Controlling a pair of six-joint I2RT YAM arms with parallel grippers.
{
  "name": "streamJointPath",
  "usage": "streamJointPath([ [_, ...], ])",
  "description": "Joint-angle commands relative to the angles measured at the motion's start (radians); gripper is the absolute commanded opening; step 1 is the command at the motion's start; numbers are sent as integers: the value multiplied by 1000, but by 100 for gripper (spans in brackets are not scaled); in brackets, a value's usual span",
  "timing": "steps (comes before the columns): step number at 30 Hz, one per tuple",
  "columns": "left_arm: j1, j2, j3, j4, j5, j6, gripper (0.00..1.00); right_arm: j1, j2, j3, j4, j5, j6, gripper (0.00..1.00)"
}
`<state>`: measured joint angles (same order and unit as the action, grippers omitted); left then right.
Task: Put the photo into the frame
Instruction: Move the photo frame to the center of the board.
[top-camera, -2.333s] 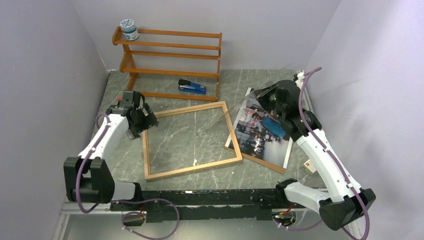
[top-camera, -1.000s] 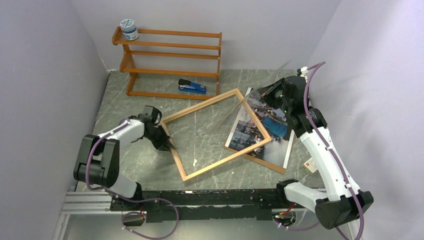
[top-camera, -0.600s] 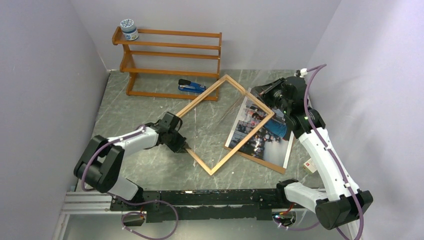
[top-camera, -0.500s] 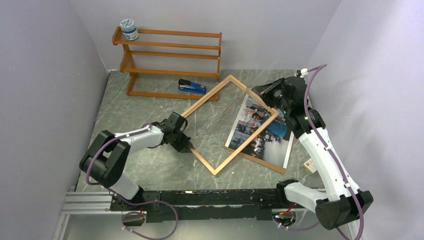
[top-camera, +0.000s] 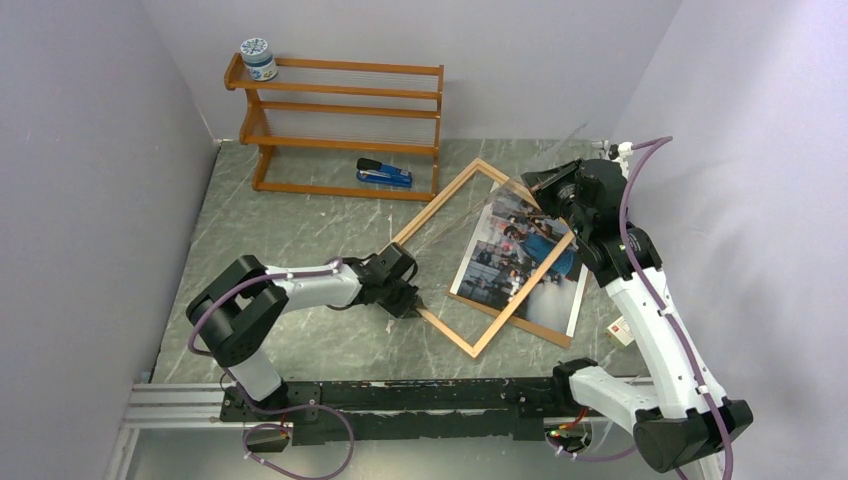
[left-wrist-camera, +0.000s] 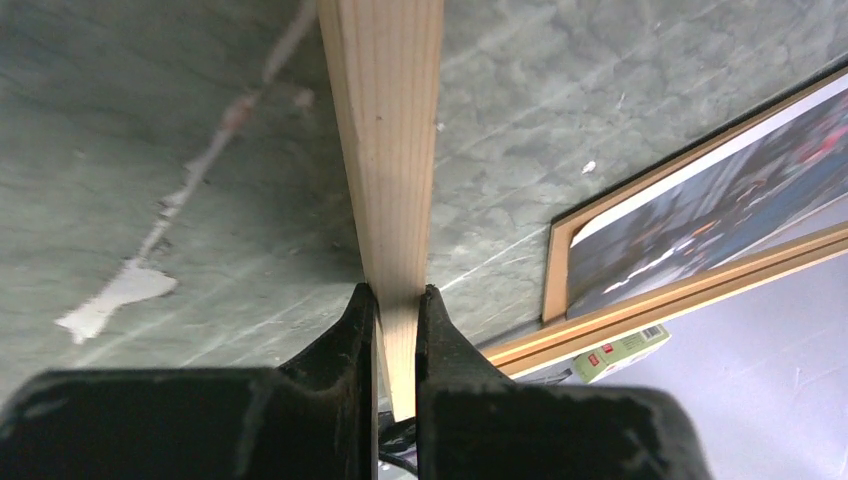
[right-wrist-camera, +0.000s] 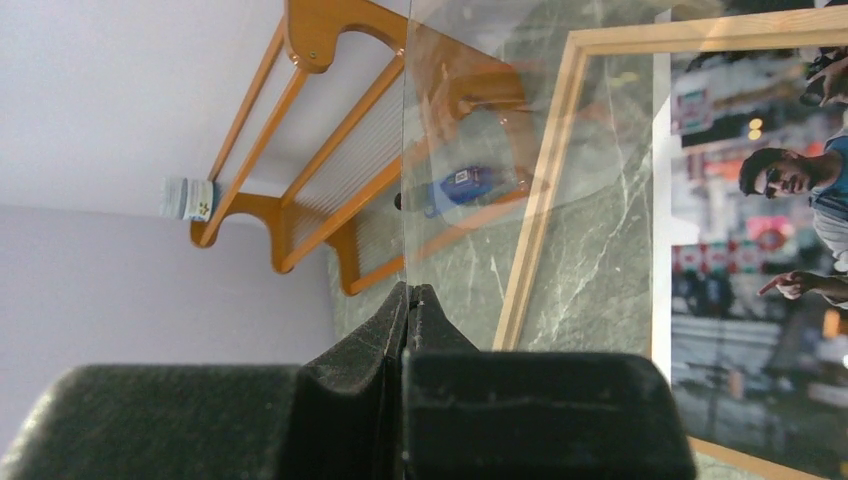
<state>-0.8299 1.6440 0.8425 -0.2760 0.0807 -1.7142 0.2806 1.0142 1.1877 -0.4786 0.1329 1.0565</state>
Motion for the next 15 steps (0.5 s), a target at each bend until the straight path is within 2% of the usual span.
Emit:
streamJointPath([
  [1, -33, 41, 53, 63, -79, -117, 2, -4, -12, 18, 2, 36, -33, 0],
  [2, -37, 54, 49, 79, -74, -129, 3, -4, -11, 17, 4, 36, -35, 0],
  [6, -62, 76, 37, 93, -50, -160, 27, -11, 9, 26, 16, 14, -54, 0],
  [7, -65, 71, 32, 96, -47, -162, 30, -13, 20, 36, 17, 8, -59, 0],
  [12, -84, 57, 49, 56, -41, -127, 28, -23, 57, 75, 27, 1, -85, 0],
  [15, -90, 72, 68, 41, -25, -100, 35, -34, 78, 89, 34, -16, -91, 0],
])
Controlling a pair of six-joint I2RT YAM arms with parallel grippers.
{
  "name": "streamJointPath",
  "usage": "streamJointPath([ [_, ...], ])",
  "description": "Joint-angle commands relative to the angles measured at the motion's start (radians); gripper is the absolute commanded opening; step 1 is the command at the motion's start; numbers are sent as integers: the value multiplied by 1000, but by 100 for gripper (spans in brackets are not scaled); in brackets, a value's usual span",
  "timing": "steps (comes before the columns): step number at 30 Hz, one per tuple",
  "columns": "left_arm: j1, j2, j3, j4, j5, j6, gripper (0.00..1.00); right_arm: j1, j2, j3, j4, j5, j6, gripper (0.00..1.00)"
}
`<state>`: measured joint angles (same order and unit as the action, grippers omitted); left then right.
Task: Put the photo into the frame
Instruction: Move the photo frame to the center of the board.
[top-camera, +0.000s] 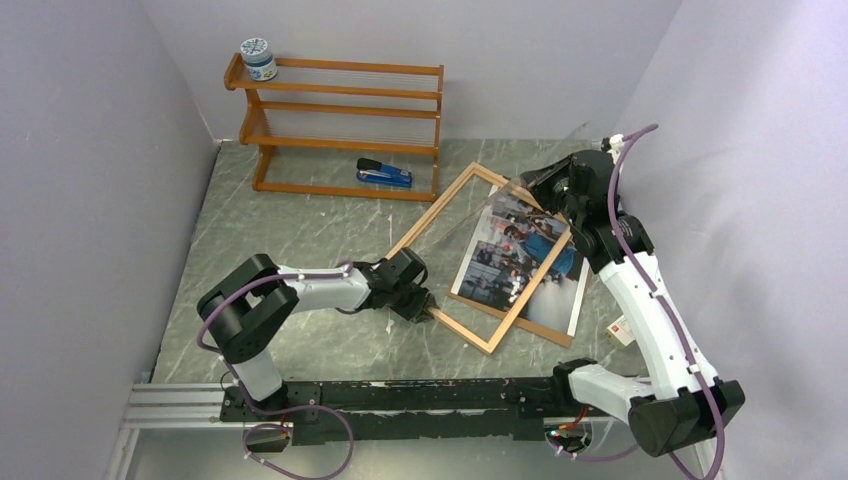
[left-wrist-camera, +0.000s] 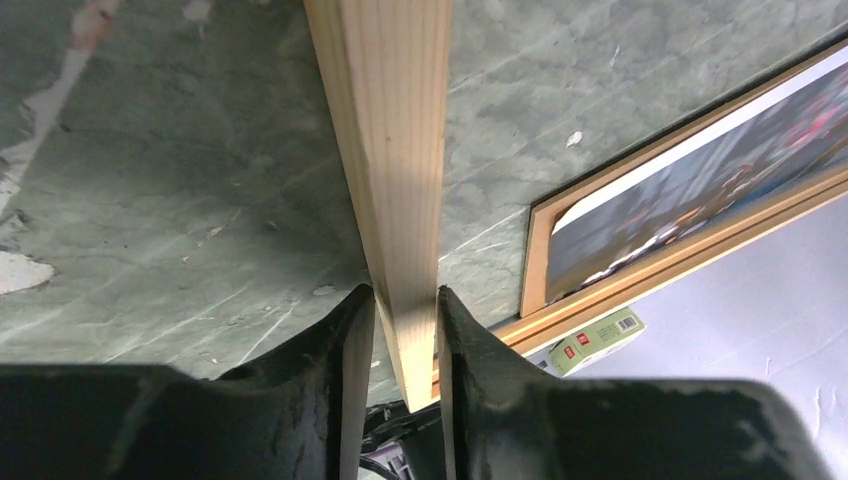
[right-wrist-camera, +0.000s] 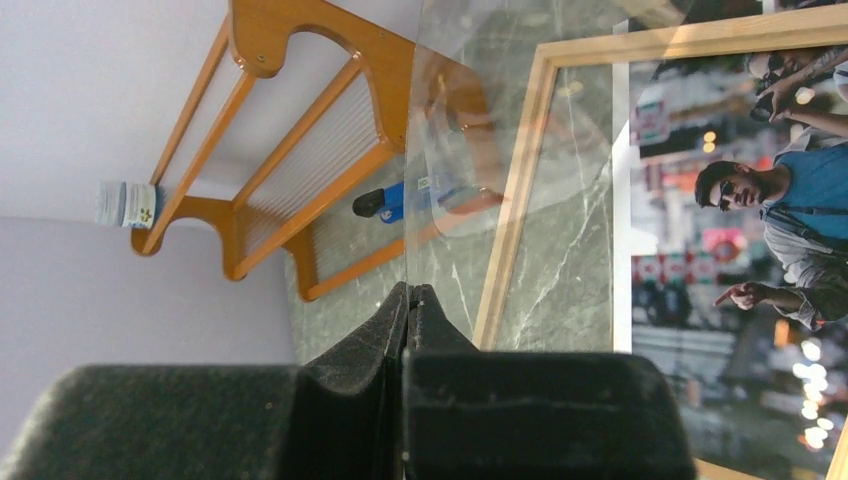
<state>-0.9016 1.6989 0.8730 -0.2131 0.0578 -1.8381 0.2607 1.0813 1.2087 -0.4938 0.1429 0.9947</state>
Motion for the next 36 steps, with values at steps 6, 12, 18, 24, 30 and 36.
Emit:
streamJointPath([
  [6, -33, -57, 68, -170, -31, 90, 71, -31, 57, 94, 79, -94, -30, 0],
  [12, 14, -263, -54, -280, -55, 175, 79, -30, 124, 132, 115, -139, -24, 0],
  [18, 110, -589, -179, -388, -193, 218, 75, -28, 204, 176, 162, -194, 9, 0],
  [24, 318, -682, -88, -572, -278, 433, 79, 3, 278, 169, 248, -238, 67, 0],
  [30, 561, -642, 62, -590, -293, 721, 82, 65, 322, 63, 407, -240, 89, 0],
  [36, 765, -451, 110, -443, -13, 886, 80, 85, 259, -128, 591, -190, 75, 0],
])
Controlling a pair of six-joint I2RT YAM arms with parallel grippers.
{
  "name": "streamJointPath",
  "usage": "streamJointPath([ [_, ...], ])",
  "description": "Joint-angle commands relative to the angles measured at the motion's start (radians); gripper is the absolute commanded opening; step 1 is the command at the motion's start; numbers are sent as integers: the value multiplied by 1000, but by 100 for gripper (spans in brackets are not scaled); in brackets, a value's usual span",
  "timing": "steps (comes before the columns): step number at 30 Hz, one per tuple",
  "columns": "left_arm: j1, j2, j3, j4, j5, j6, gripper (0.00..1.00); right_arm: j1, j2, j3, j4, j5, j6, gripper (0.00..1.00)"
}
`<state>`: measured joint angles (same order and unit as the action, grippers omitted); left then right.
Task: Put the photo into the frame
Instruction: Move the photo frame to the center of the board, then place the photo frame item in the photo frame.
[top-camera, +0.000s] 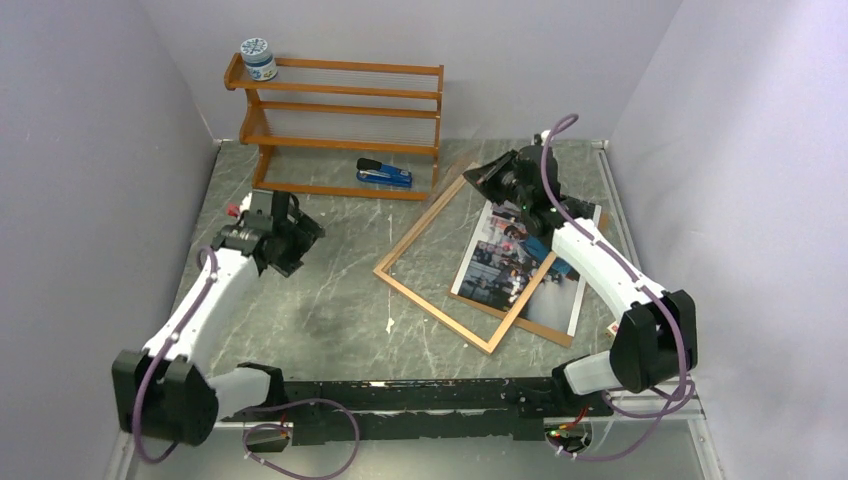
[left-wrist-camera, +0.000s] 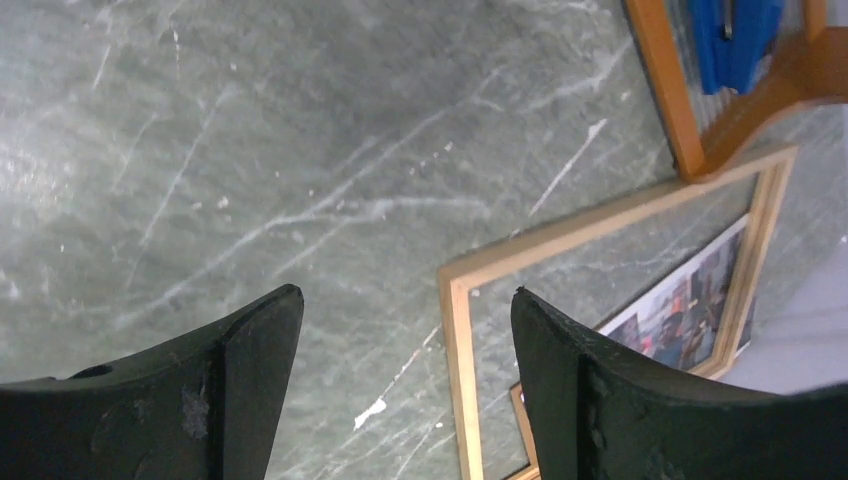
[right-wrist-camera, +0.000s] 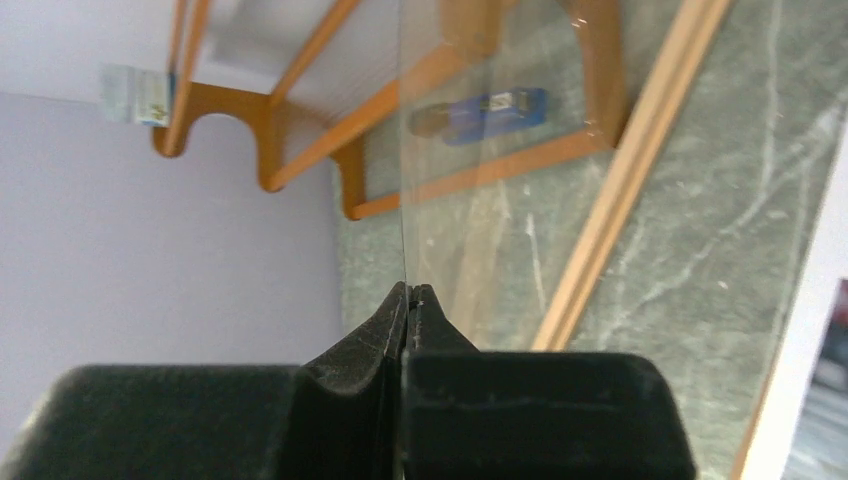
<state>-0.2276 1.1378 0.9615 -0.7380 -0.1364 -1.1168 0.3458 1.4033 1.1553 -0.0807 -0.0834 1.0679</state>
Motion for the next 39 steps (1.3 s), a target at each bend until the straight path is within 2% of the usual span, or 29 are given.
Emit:
streamJointPath([
  [1, 111, 150, 27, 119, 238, 185, 79, -1, -74, -89, 172, 39, -11, 0],
  [5, 135, 306, 86, 211, 397, 293, 77, -1, -154, -214, 164, 76, -6, 0],
  [12, 135, 547, 220, 310, 681, 453, 80, -1, -297, -445, 133, 145, 48, 0],
  [17, 134, 686, 307, 343, 807, 523, 82, -6, -368, -548, 112, 162, 20, 0],
  [28, 73, 875, 435, 316, 896, 627, 82, -56, -435, -733, 162, 150, 15, 0],
  [39, 36, 983, 523, 273, 913, 671, 82, -59, -613, -822, 52, 200, 56, 0],
])
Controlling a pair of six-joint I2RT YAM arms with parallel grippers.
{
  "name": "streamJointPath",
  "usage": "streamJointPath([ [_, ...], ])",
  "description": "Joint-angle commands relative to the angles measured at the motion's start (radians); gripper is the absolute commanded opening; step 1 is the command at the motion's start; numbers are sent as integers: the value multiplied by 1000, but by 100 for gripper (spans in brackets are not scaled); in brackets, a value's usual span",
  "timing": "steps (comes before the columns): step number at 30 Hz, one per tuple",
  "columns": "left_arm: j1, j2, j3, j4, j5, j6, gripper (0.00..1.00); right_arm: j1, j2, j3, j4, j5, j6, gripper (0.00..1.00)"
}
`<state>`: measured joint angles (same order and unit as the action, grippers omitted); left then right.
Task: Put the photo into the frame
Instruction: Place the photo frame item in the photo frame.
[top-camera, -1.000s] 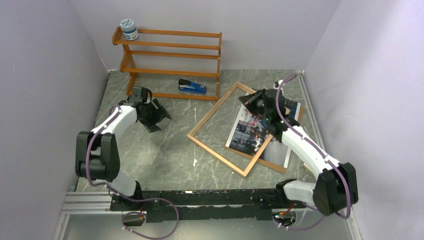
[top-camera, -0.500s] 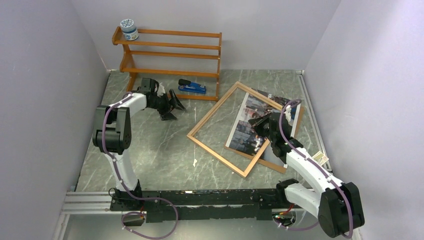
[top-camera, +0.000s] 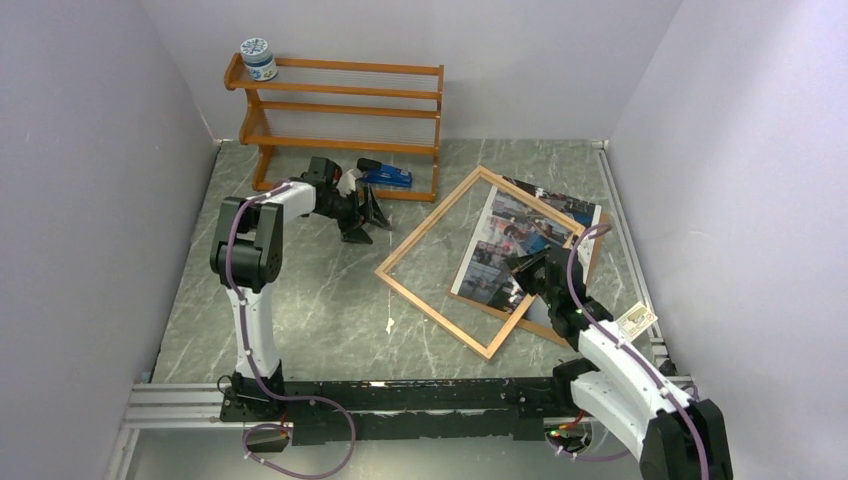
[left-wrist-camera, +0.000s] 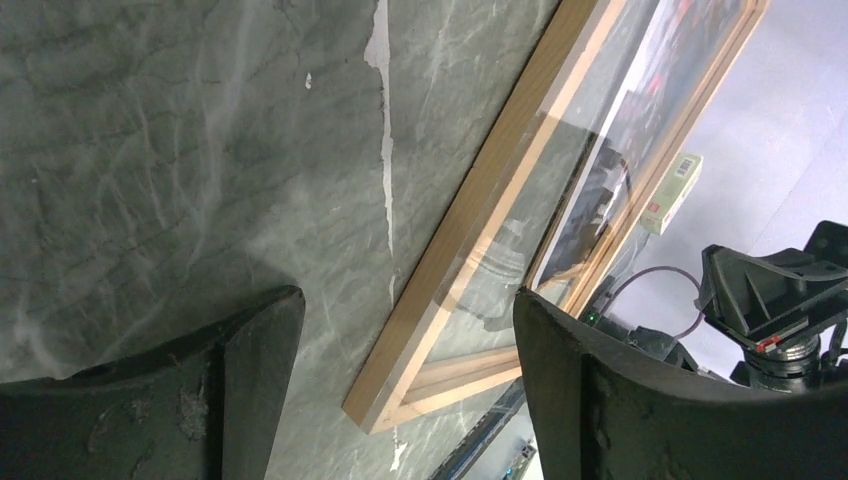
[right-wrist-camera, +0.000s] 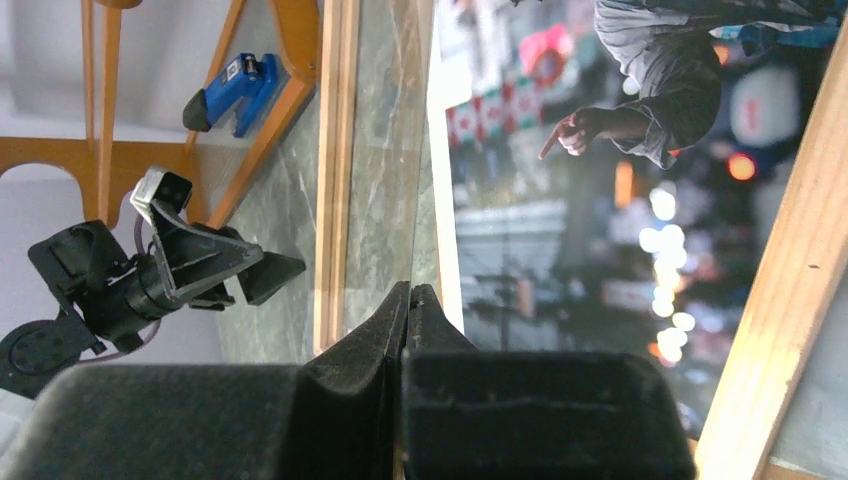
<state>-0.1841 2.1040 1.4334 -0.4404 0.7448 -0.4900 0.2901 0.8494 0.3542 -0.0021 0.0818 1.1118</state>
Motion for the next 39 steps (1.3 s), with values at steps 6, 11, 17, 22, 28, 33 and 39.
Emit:
streamJointPath([
  [6, -15, 40, 73, -20, 45, 49, 82, -9, -47, -51, -3, 56, -9, 0],
  [11, -46, 55, 87, -13, 40, 76, 82, -12, -47, -57, -3, 102, -41, 0],
  [17, -90, 79, 123, -40, -21, 125, 78, -16, -62, -60, -5, 138, -67, 0],
  [22, -122, 100, 147, -60, -59, 161, 73, -29, -69, -75, -12, 139, -75, 0],
  [28, -152, 114, 158, -82, -116, 184, 67, -46, -51, -84, -3, 114, -115, 0],
  [33, -176, 122, 166, -106, -149, 213, 67, -72, -24, -88, 48, 59, -169, 0],
  [39, -189, 129, 167, -113, -163, 217, 65, -95, 16, -88, 89, -5, -218, 0],
])
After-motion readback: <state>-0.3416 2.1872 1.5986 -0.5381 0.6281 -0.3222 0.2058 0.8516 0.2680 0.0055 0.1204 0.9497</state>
